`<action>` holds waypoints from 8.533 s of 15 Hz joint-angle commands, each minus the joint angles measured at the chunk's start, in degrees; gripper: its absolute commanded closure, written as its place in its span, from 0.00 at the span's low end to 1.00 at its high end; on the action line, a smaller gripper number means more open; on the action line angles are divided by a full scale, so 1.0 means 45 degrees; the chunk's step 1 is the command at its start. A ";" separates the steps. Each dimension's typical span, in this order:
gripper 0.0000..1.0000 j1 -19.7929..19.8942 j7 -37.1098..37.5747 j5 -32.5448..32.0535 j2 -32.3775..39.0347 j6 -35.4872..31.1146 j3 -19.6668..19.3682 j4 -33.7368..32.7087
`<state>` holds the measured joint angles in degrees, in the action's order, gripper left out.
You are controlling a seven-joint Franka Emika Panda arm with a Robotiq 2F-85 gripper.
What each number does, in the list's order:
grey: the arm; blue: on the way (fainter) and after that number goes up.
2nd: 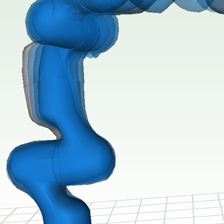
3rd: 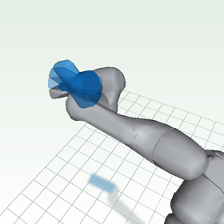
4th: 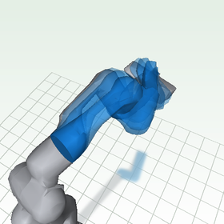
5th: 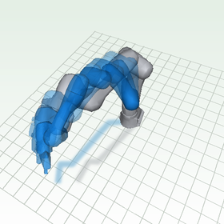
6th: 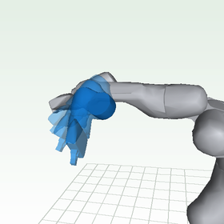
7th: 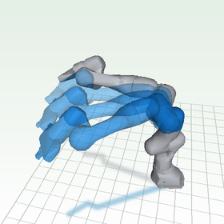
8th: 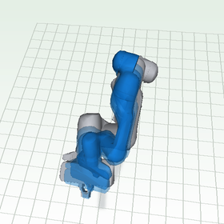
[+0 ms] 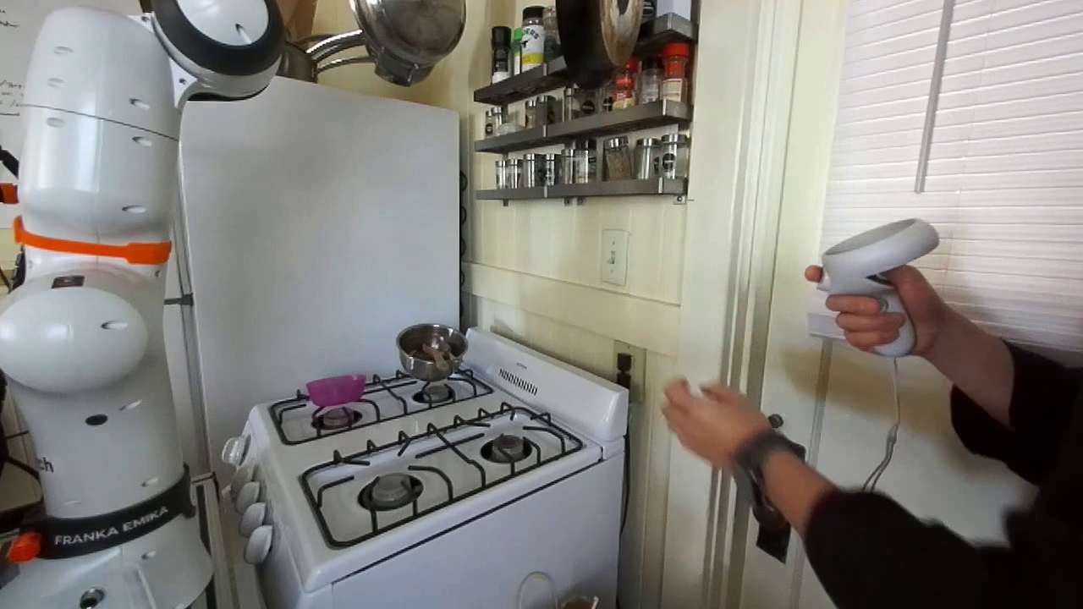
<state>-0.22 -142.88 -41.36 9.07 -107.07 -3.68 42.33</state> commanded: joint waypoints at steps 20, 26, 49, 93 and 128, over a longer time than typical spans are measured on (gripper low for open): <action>0.00 -0.0028 0.0002 0.0038 0.0063 0.0000 0.0064 0.0028; 0.00 -0.0028 0.0002 0.0038 0.0064 0.0000 0.0064 0.0032; 0.00 -0.0216 0.0587 -0.0498 -0.0355 -0.0858 0.0094 0.0417; 0.00 -0.2210 0.7333 -1.2173 -0.4575 -0.1768 0.1226 0.8763; 0.00 -1.5862 -0.3183 -0.2894 -1.3248 0.4379 -0.2979 1.3175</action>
<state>-77.23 -155.45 -58.21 -52.02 -83.99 -17.58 101.40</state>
